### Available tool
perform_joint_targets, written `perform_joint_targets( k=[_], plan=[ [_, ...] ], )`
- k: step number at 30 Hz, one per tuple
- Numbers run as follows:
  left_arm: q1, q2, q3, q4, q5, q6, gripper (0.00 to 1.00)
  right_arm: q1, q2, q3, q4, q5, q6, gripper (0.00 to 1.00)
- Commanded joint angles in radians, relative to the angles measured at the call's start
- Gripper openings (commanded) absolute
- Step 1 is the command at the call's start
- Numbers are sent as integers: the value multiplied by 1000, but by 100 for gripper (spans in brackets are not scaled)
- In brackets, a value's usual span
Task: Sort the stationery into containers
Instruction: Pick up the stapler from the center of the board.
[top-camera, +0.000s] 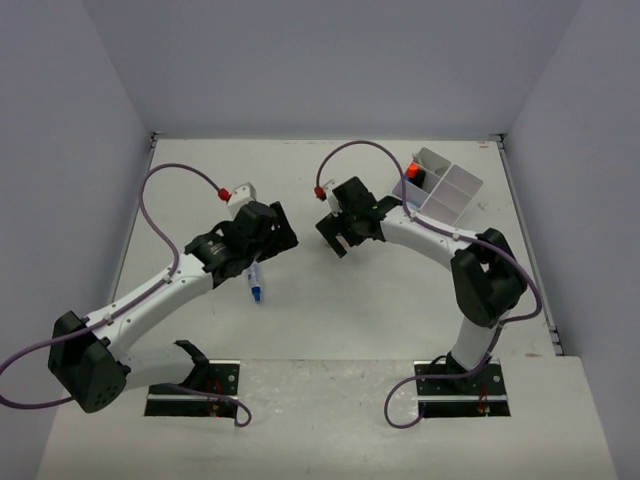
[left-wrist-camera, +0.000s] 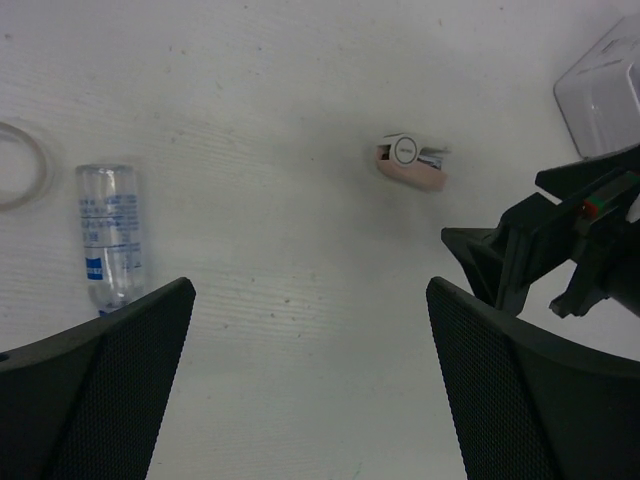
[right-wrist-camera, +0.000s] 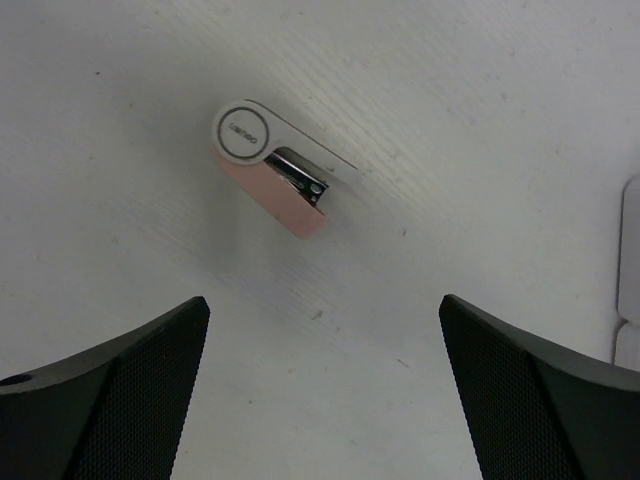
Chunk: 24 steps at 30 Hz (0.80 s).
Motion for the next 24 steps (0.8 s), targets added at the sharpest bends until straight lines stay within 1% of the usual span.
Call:
perform_joint_targets(
  k=[1, 3, 5, 6, 7, 10, 13, 16, 18, 22, 24],
  plan=[
    [-2, 102, 8, 81, 28, -207, 100, -47, -211, -61, -36, 212, 245, 99],
    [-7, 207, 59, 51, 29, -343, 100, -70, -323, -98, -60, 262, 353, 99],
    [-17, 269, 117, 17, 30, -418, 100, -84, -424, -125, -89, 324, 408, 99],
    [-28, 326, 166, -18, 14, -477, 100, -92, -495, -145, -97, 354, 444, 99],
    [-35, 367, 200, -44, 1, -520, 100, -100, -511, -162, -101, 360, 463, 99],
    [-50, 544, 324, -126, -29, -634, 100, -128, -686, -210, -93, 294, 479, 99],
    [-50, 719, 490, -232, -1, -681, 99, -136, -785, -261, -79, 246, 468, 99],
    [-50, 842, 624, -332, 25, -715, 99, -136, -861, -302, -59, 186, 454, 99],
    [-52, 879, 663, -351, 39, -727, 98, -136, -903, -320, -57, 153, 453, 99],
    [-50, 923, 679, -318, 46, -749, 94, -134, -942, -341, -50, 101, 448, 99],
    [-49, 946, 709, -342, 40, -766, 93, -134, -956, -344, -49, 84, 447, 99]
  ],
)
